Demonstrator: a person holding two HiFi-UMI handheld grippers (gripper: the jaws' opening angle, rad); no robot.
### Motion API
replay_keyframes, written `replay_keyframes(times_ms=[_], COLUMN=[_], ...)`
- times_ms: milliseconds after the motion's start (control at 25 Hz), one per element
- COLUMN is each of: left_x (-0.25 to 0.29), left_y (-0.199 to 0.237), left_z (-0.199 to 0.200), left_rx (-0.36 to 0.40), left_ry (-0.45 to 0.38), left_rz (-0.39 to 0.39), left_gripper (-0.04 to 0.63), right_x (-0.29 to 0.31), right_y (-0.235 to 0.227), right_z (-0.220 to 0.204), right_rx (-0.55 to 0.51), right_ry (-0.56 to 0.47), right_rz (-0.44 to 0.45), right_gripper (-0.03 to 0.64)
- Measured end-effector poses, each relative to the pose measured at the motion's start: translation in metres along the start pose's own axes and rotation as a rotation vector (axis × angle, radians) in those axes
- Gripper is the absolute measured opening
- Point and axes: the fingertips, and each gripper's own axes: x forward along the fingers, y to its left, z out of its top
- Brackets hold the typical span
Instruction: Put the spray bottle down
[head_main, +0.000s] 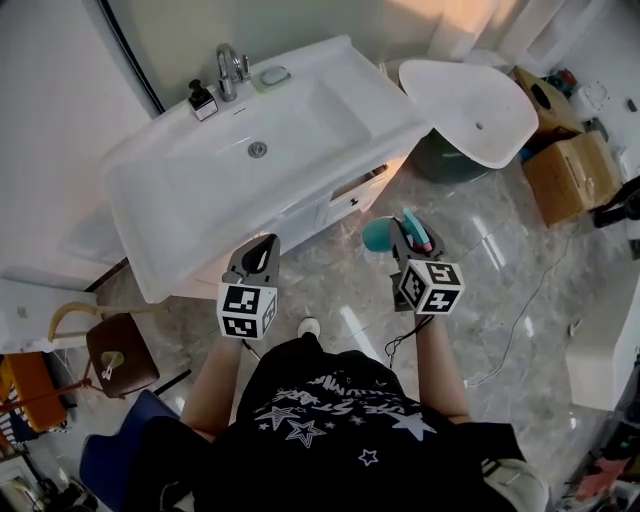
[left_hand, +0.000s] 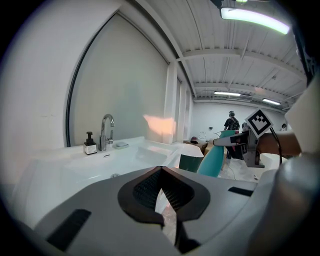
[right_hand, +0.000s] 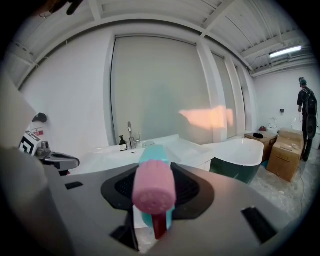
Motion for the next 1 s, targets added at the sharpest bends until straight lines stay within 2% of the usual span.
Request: replay_keyframes(times_ms=[280, 480, 680, 840, 1000], left_x=[0.043, 0.078, 0.119, 0.161, 0.208], left_y=[0.03, 0.05, 0.074, 0.099, 0.115], left_z=[0.016, 0.034, 0.057, 0.07, 0.087], left_rx=[0.002, 0.0, -0.01, -0.045, -0.073], left_ry=[0.009, 0.0, -0.012, -0.009, 0.004], left_rz=[0.017, 0.064, 0.151, 0.241, 0.298], left_gripper=[0.015, 0.015, 0.015, 0.015, 0.015], right_x=[0.055, 0.106, 0.186, 0.265, 0.337], right_y=[-0.018, -0.035, -0.057, -0.07, -0.081], right_z=[0.033, 0.057, 0.092, 0.118, 0.146], right_rx=[-0.004, -0.025, -0.038, -0.057, -0.067], right_ry=[-0.017, -0.025, -0.038, -0.026, -0.008], right_rz=[0.001, 0.04, 0.116, 0.194, 0.261], right_gripper=[0.16, 0.159, 0.159, 0.158, 0.158])
